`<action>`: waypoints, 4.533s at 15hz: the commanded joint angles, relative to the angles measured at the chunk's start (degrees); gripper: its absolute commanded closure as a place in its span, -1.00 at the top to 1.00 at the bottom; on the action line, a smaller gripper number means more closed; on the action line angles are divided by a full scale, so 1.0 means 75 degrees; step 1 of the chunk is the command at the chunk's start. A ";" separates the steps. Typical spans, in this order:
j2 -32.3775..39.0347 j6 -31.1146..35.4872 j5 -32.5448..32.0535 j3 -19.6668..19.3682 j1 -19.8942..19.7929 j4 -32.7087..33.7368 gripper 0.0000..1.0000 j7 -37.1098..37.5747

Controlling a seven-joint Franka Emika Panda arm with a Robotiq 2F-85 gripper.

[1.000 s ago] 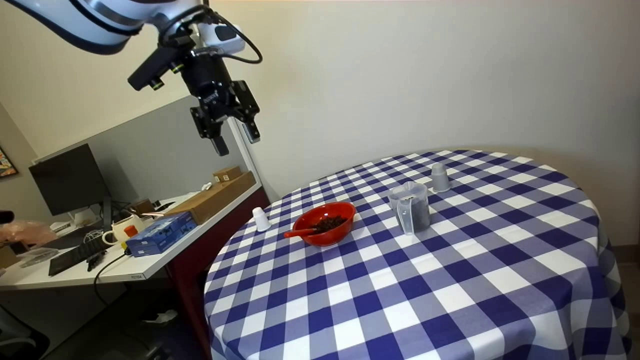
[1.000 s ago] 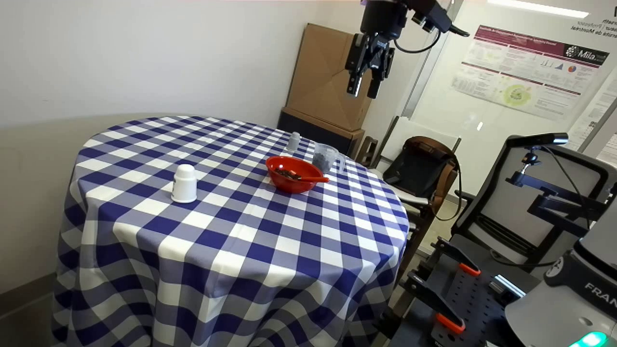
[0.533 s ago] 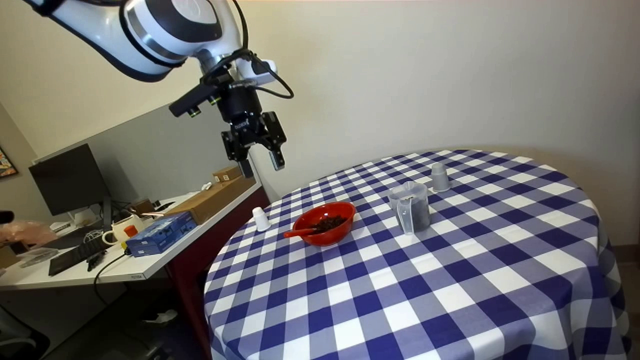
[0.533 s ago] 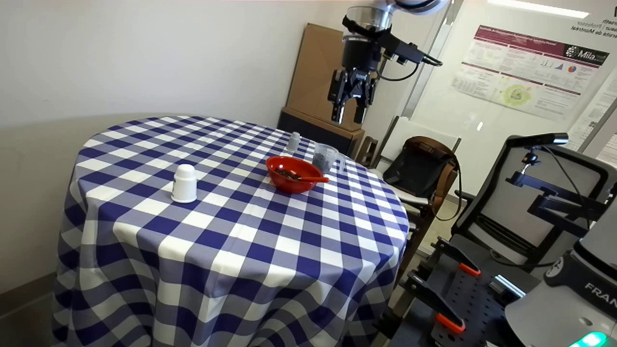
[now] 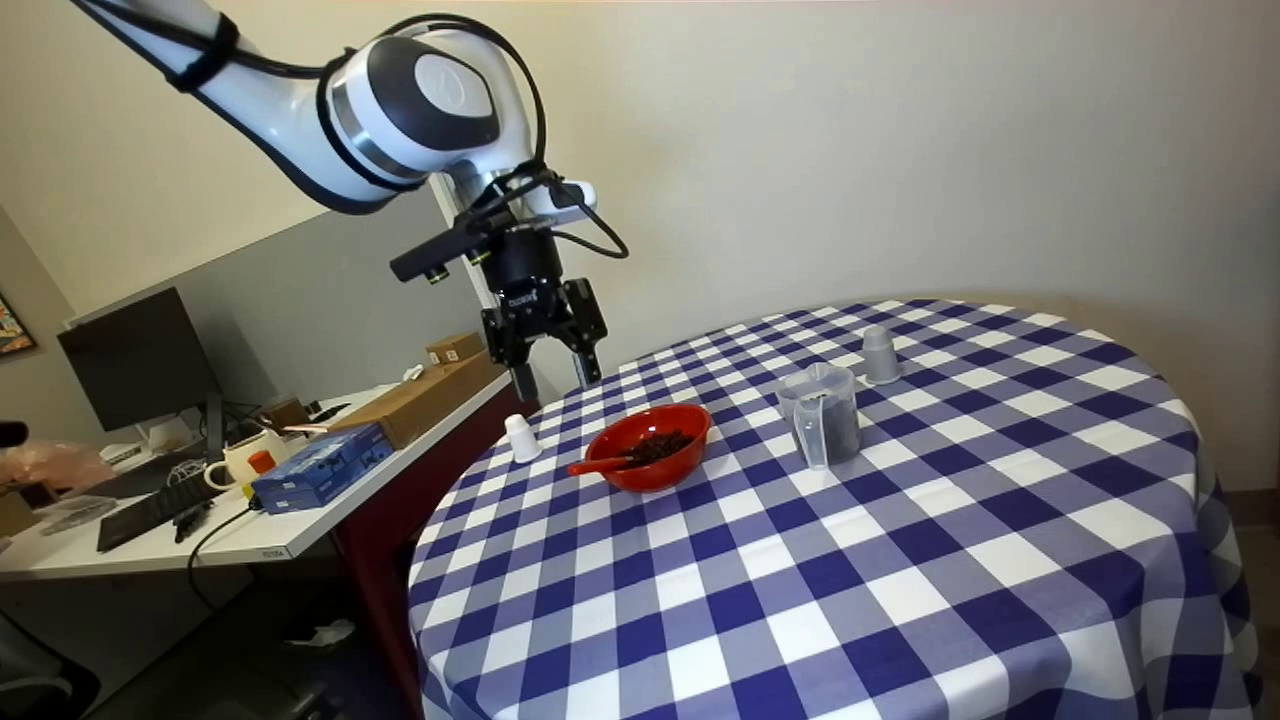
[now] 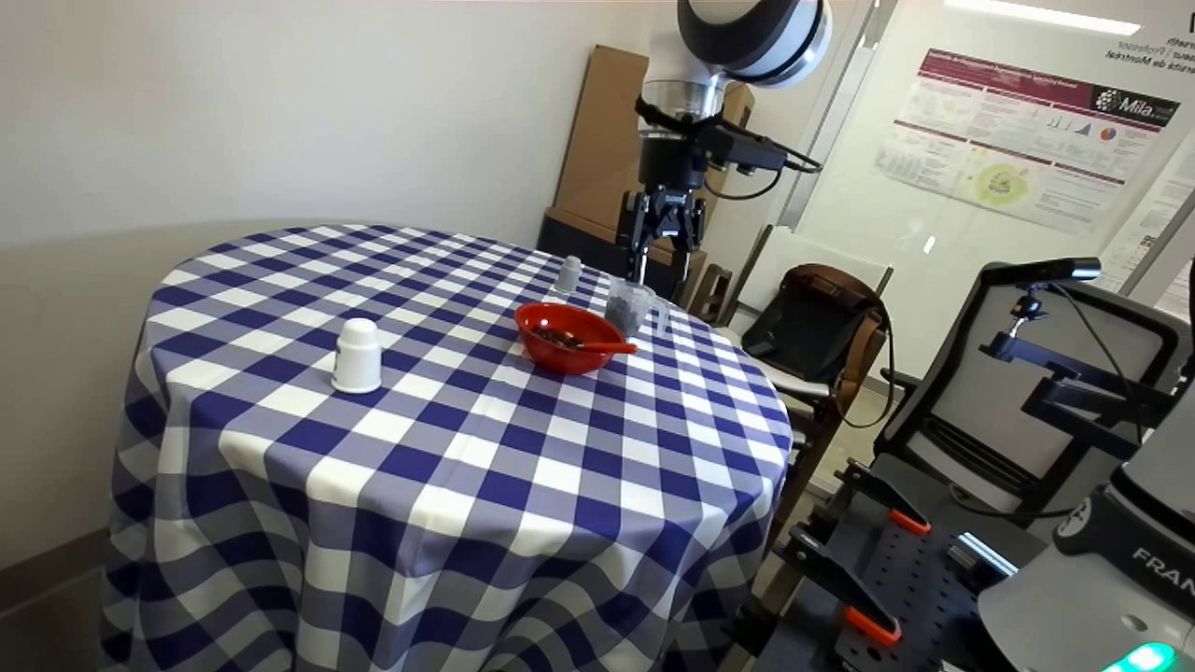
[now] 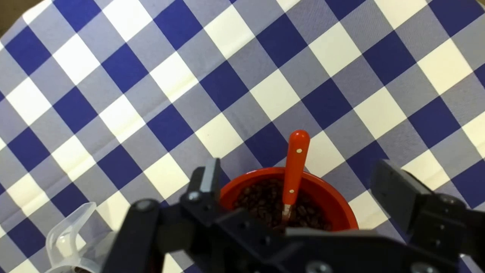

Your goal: Scoop some of the contents in the red bowl and put them in the clear jar

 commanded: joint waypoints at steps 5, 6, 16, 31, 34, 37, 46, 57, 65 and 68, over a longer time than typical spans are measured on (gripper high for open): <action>0.0836 0.0224 0.0031 -0.0084 0.0077 0.0358 1.00 0.0039; 0.0915 0.0240 0.0019 -0.0087 0.0083 0.0390 1.00 0.0036; 0.1685 0.0421 -0.0086 -0.0089 0.0264 0.0788 1.00 0.0093; 0.2031 0.0415 -0.0059 -0.0103 0.0394 0.1033 -0.80 0.0063; 0.1994 0.0418 -0.0045 -0.0102 0.0384 0.1031 -0.77 0.0049; 0.1968 0.0432 -0.0034 -0.0102 0.0374 0.1018 -0.78 0.0039; 0.1390 0.0399 -0.0021 -0.0099 0.0339 0.0740 -0.78 -0.0012; 0.0086 0.0318 -0.0030 -0.0255 0.0134 0.0206 -0.78 -0.0036; -0.0594 0.0295 -0.0370 -0.0765 -0.0367 -0.0272 -0.78 0.0026; -0.0650 0.0278 -0.0446 -0.0944 -0.0573 -0.0277 -0.78 0.0032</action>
